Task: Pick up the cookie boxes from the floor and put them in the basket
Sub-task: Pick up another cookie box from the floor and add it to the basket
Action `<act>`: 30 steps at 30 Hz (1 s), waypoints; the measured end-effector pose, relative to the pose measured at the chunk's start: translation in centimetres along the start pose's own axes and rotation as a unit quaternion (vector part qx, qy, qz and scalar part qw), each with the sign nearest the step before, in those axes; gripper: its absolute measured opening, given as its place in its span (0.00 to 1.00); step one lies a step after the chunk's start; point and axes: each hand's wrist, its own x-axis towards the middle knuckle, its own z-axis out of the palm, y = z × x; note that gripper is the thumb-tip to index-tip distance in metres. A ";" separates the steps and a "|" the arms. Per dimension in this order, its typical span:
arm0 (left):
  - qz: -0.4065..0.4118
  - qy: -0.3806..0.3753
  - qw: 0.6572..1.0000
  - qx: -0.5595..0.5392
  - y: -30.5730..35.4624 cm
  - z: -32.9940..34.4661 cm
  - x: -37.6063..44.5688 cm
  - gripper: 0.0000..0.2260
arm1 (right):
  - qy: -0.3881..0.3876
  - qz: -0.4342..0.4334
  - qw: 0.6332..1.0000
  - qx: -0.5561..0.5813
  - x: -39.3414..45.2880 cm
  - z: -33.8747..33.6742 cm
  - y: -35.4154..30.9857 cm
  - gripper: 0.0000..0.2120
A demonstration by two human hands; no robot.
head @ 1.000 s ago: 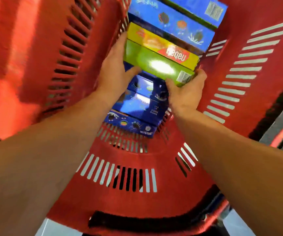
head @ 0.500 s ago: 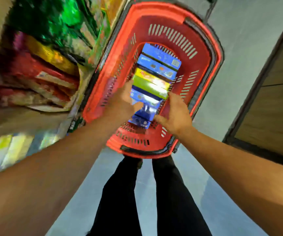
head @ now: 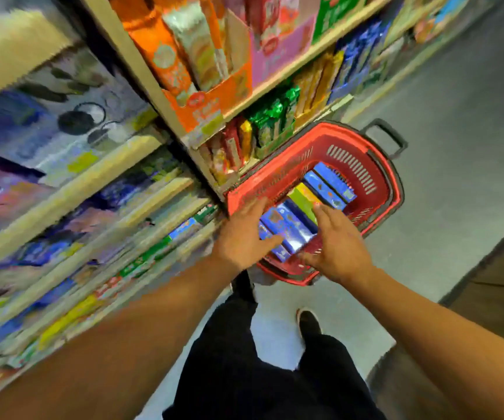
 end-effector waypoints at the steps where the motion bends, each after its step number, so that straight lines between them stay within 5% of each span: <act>1: -0.017 0.019 1.000 -0.007 0.0 0.2 -1.9 0.37 | -0.013 -0.038 0.999 -0.012 -0.8 -0.2 -0.5 0.48; 11: -0.216 0.203 0.949 -0.108 5.6 6.2 -23.2 0.39 | -0.102 -0.323 0.932 -0.128 -10.6 -1.4 -3.9 0.50; 20: -0.399 0.370 0.822 -0.166 7.6 16.5 -43.1 0.39 | -0.199 -0.502 0.812 -0.224 -23.8 3.4 -11.4 0.52; 30: -0.570 0.428 0.652 -0.258 10.0 32.8 -67.4 0.40 | -0.305 -0.612 0.675 -0.276 -45.6 12.9 -18.7 0.49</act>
